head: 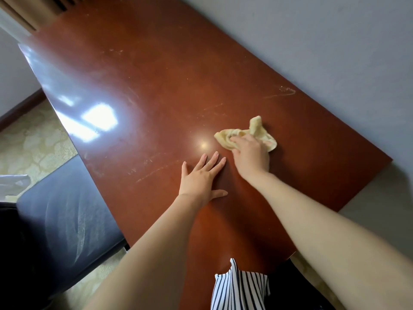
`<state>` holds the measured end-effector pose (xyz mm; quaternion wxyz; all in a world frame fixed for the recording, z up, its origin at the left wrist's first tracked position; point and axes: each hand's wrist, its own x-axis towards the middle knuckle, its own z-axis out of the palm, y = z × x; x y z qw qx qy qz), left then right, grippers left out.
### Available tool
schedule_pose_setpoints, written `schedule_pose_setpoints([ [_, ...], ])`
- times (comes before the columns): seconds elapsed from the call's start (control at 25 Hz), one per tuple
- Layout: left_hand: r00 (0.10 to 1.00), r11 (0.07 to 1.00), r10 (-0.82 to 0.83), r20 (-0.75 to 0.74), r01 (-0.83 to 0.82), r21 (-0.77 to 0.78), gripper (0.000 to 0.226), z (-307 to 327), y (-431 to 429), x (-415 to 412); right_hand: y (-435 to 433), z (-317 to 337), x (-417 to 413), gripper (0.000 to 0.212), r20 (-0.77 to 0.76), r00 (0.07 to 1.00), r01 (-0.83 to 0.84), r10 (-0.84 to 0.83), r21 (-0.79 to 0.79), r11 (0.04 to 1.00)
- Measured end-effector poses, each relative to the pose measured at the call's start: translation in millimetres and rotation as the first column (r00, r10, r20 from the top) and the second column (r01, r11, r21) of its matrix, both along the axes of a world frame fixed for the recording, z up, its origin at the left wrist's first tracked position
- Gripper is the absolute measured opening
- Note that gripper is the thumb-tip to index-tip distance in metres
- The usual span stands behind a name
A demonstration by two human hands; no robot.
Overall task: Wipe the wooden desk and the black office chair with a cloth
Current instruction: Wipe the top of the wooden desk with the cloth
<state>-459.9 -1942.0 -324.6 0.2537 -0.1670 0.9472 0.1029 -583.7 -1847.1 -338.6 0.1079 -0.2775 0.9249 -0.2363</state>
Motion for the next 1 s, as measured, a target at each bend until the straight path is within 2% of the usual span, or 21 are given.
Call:
schedule_pose_setpoints([
  [0.12,1.000,1.000,0.001,0.026,-0.001,-0.010,0.090,2.3,0.9,-1.0,9.4,-0.6,18.8,0.034,-0.011,0.991,-0.131,0.131,-0.054,0.990],
  [0.2,0.999,1.000,-0.005,0.045,0.006,-0.009,0.089,5.0,0.1,-2.8,32.2,1.3,22.6,0.034,-0.105,0.973,-0.213,0.204,-0.090,0.973],
  [0.32,0.998,1.000,-0.016,0.065,0.016,0.000,0.083,9.6,-2.6,-6.0,72.5,-1.3,15.2,0.037,-0.245,0.947,-0.240,0.206,-0.117,0.964],
  [0.44,0.997,1.000,-0.010,0.073,0.010,0.007,0.070,12.7,-3.9,-10.2,97.1,-5.7,-19.9,0.037,-0.301,0.950,-0.115,0.085,-0.083,0.990],
  [0.6,0.998,1.000,0.012,0.065,-0.013,0.009,0.061,14.9,-0.1,-11.7,98.7,-7.2,-84.8,0.034,-0.219,0.961,0.161,-0.167,-0.045,0.986],
  [0.88,0.998,0.999,0.048,0.043,-0.048,-0.007,0.061,14.0,5.3,-8.7,52.9,-4.1,-154.7,0.037,-0.128,0.855,0.507,-0.503,-0.004,0.862],
  [0.96,0.997,0.999,0.054,0.058,-0.054,0.000,0.060,14.2,5.7,-9.3,39.4,-2.8,-155.6,0.037,-0.116,0.849,0.520,-0.516,0.004,0.854],
  [1.0,0.996,0.999,0.053,0.068,-0.054,0.004,0.060,15.2,5.5,-9.2,34.6,-2.1,-152.8,0.036,-0.105,0.875,0.475,-0.472,0.002,0.880],
])
